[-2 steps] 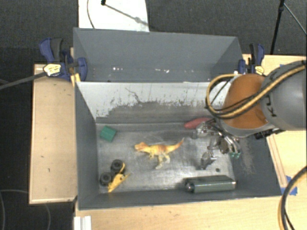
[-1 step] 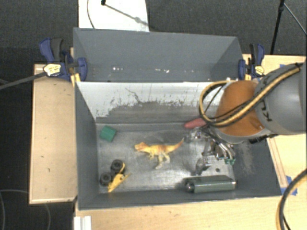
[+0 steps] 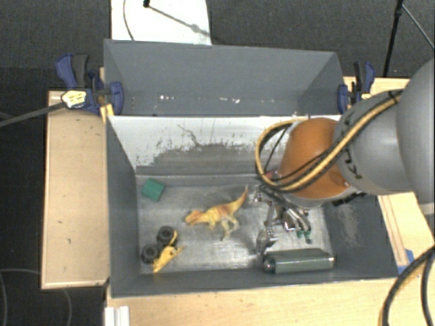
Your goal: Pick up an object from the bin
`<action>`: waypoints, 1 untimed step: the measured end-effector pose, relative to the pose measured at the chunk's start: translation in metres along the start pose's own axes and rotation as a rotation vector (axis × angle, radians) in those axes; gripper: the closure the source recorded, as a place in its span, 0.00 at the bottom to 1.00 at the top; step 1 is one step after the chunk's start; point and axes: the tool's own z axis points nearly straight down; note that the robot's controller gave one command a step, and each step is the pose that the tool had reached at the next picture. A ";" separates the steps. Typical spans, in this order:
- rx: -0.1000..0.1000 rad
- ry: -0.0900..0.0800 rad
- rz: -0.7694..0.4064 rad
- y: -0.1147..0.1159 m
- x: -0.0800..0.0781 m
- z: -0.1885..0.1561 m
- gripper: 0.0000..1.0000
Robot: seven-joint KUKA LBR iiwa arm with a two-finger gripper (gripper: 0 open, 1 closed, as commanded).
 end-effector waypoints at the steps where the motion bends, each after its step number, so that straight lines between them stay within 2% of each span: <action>1: -0.004 0.002 0.039 0.039 -0.007 0.002 0.00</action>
Offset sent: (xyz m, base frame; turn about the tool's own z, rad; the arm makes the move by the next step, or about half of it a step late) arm 0.0255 0.0703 -0.0057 0.0125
